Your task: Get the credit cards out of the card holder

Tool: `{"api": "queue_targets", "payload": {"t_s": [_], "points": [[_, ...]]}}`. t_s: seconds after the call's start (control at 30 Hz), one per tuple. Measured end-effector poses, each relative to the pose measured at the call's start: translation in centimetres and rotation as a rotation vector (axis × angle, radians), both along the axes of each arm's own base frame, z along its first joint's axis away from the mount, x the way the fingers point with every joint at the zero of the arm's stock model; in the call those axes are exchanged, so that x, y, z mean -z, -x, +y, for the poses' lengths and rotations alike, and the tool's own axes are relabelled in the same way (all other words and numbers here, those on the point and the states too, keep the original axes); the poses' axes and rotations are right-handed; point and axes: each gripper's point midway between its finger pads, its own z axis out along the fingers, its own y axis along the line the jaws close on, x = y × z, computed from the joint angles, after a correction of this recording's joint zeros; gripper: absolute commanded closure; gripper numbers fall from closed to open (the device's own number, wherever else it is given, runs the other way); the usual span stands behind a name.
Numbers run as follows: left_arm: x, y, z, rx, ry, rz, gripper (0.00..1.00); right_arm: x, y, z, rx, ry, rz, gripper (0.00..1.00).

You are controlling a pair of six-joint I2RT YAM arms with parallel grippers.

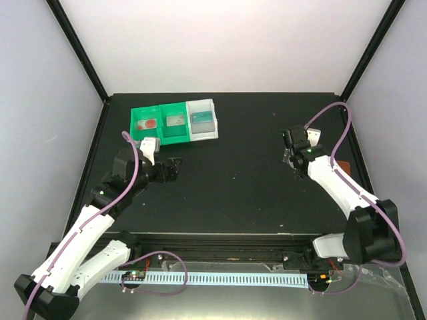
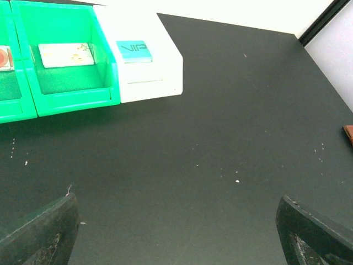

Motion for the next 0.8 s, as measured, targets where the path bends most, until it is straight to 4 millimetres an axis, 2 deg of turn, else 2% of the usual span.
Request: {"api": "queue_targets", "payload": {"t_s": [0.1, 0.27, 0.57, 0.67, 0.8], "points": [[0.0, 0.1, -0.2, 0.007, 0.000, -0.001, 0.01, 0.4, -0.4, -1.8, 0.044, 0.088, 0.041, 0.06], [0.0, 0.7, -1.3, 0.053, -0.003, -0.002, 0.01, 1.5, -2.2, -4.5, 0.105, 0.224, 0.121, 0.11], [0.6, 0.8, -1.7, 0.070, -0.023, 0.015, 0.01, 5.4, -4.7, -9.3, 0.167, 0.345, 0.310, 0.38], [0.8, 0.7, -1.7, 0.070, -0.028, 0.023, 0.01, 5.9, -5.5, -10.3, 0.182, 0.376, 0.340, 0.43], [1.0, 0.6, -1.5, 0.059, -0.037, 0.025, 0.01, 7.0, -6.5, -10.8, 0.185, 0.404, 0.372, 0.48]]}}
